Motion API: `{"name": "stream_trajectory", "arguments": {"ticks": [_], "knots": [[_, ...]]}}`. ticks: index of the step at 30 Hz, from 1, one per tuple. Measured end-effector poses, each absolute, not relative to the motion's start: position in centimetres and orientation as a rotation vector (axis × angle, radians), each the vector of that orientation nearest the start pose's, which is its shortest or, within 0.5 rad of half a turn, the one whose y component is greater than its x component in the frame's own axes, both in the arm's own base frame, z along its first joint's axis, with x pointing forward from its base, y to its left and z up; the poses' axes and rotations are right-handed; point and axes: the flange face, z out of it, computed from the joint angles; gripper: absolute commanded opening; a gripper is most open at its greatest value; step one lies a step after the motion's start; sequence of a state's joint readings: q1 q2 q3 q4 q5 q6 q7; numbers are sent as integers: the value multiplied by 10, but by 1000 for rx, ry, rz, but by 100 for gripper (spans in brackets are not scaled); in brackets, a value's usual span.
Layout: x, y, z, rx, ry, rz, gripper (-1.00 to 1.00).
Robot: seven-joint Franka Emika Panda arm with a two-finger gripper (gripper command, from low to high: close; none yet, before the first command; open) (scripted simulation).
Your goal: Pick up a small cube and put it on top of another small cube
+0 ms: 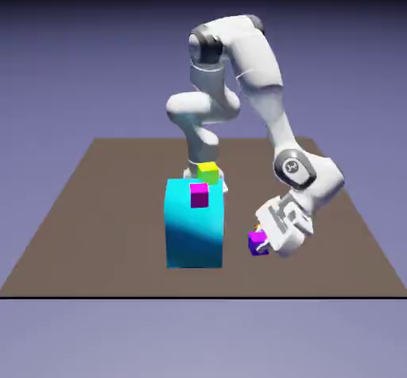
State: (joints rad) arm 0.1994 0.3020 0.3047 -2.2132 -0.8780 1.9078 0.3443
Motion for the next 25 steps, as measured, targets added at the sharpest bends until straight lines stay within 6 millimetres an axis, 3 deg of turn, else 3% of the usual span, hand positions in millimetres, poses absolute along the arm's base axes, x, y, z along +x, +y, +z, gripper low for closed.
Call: {"name": "stream_trajectory", "arguments": {"ticks": [7, 15, 17, 21, 22, 24, 25], "knots": [[441, 142, 322, 2315, 408, -396, -100], [383, 87, 414, 2514, -15, -687, -100], [382, 84, 415, 2521, -25, -715, -100], [363, 65, 370, 2520, -26, -715, -100], [357, 60, 359, 2521, -25, -715, 100], [357, 60, 359, 2520, -24, -714, 100], [363, 65, 370, 2519, -25, -713, 100]]}}
